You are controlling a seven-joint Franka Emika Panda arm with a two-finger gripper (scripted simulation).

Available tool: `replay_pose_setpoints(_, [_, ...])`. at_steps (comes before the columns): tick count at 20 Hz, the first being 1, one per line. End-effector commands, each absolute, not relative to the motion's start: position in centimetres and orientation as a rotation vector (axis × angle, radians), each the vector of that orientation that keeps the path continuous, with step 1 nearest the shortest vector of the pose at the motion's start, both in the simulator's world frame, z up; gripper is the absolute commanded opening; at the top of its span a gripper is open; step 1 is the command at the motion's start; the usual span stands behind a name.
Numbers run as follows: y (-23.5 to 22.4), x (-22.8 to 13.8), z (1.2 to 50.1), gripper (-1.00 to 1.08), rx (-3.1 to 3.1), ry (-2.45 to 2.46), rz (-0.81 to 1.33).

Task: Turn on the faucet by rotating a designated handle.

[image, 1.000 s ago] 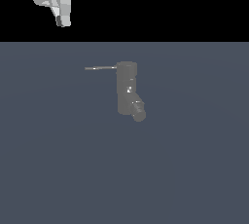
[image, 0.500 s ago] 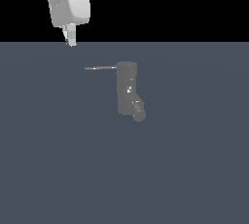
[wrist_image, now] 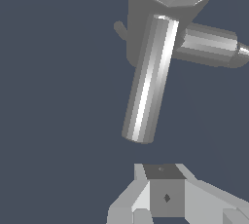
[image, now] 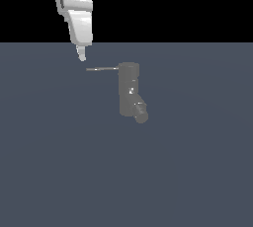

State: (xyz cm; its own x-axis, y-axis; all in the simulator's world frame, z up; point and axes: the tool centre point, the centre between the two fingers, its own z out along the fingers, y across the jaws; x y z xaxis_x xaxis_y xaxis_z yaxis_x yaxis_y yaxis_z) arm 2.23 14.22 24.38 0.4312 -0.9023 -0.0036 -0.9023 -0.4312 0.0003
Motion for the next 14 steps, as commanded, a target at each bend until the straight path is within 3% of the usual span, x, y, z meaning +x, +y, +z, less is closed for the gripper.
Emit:
replay_pose_setpoints(1, [14.0,3.8,23.3,-1.0,-2.615,1.74,0.002])
replay_pose_setpoints(14, [12.9,8.4,20.2,-1.0,-2.479,1.932,-0.001])
